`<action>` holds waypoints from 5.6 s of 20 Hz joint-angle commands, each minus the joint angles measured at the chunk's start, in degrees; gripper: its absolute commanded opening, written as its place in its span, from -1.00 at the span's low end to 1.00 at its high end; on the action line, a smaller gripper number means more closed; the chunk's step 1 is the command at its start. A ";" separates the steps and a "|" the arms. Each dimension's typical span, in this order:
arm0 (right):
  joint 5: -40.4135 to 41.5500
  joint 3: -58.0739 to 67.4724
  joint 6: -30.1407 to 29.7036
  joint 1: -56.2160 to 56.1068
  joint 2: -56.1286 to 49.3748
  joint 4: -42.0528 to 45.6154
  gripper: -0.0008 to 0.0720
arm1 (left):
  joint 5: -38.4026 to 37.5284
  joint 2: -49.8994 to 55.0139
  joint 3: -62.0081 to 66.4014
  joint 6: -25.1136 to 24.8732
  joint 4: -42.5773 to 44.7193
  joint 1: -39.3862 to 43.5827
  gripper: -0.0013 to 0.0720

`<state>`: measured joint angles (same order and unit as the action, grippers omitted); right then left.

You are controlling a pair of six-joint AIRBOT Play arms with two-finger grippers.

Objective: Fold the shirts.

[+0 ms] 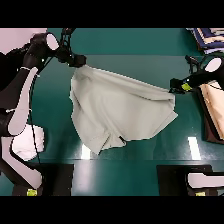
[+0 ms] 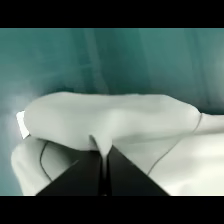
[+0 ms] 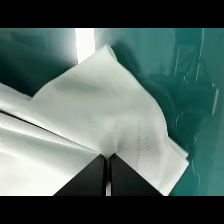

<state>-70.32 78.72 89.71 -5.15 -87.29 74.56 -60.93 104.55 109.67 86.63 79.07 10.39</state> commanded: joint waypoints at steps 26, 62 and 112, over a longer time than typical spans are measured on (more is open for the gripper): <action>-7.74 -16.17 -13.31 13.22 19.17 -18.12 0.15 | -2.97 -55.49 -81.07 6.45 -29.55 -7.87 0.27; -7.89 -16.26 -13.29 12.76 19.17 -18.10 0.15 | 18.97 -57.59 -93.64 16.87 -35.63 11.21 -0.87; -12.28 -16.28 -14.21 22.36 19.15 -17.35 0.15 | 14.51 -57.59 -85.18 16.44 -31.26 11.08 -0.90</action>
<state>-83.09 62.46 75.48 16.56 -68.14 56.60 -45.82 47.00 21.06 103.63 45.56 21.89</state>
